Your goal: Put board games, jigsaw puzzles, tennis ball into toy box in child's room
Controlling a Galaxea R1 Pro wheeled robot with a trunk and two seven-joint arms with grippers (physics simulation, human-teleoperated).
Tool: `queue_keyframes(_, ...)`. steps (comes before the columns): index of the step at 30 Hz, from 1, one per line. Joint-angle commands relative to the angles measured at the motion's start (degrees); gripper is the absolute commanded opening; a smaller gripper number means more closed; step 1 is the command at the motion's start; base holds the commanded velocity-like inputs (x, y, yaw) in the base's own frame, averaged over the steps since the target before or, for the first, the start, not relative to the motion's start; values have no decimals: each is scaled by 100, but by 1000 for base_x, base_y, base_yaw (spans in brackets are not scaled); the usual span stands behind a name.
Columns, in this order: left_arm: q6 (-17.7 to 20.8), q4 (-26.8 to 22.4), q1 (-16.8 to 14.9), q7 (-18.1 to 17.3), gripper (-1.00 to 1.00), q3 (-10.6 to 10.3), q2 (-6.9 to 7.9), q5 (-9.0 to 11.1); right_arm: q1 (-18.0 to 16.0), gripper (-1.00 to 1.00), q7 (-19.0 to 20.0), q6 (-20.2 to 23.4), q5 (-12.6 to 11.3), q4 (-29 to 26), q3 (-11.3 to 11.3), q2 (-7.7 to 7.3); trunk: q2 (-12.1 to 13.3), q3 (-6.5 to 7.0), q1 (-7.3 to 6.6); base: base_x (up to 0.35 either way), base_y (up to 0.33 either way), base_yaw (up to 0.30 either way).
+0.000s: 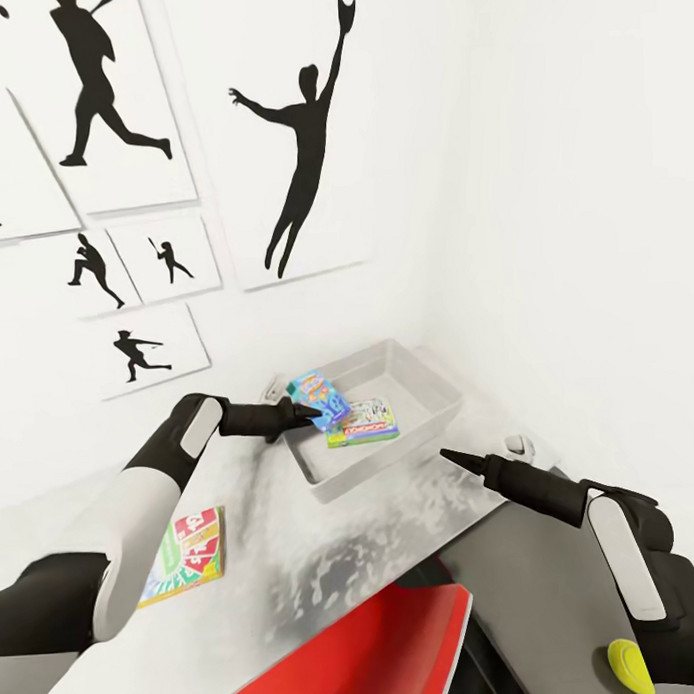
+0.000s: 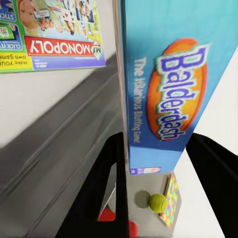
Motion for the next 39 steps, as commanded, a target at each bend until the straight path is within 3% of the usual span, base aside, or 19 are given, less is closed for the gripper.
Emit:
queue_keyframes(1,2,1,-8,-51,-100,-81,19,-20,-5,100,27,31,16,-4,-8,1,-10,-12,3,0,0,0)
queue_keyframes(9,2,2,-13,-51,-100,-269,79,-13,-2,100,27,6,28,-7,-8,2,-10,-17,3,0,0,0)
queue_keyframes(27,2,18,-13,-51,-100,-302,94,-13,-7,100,27,-3,29,2,-8,2,-10,-18,3,0,0,0)
queue_keyframes(39,2,36,-13,-51,-100,-341,227,-13,-5,100,27,-11,37,121,-8,2,-10,-18,3,0,0,0)
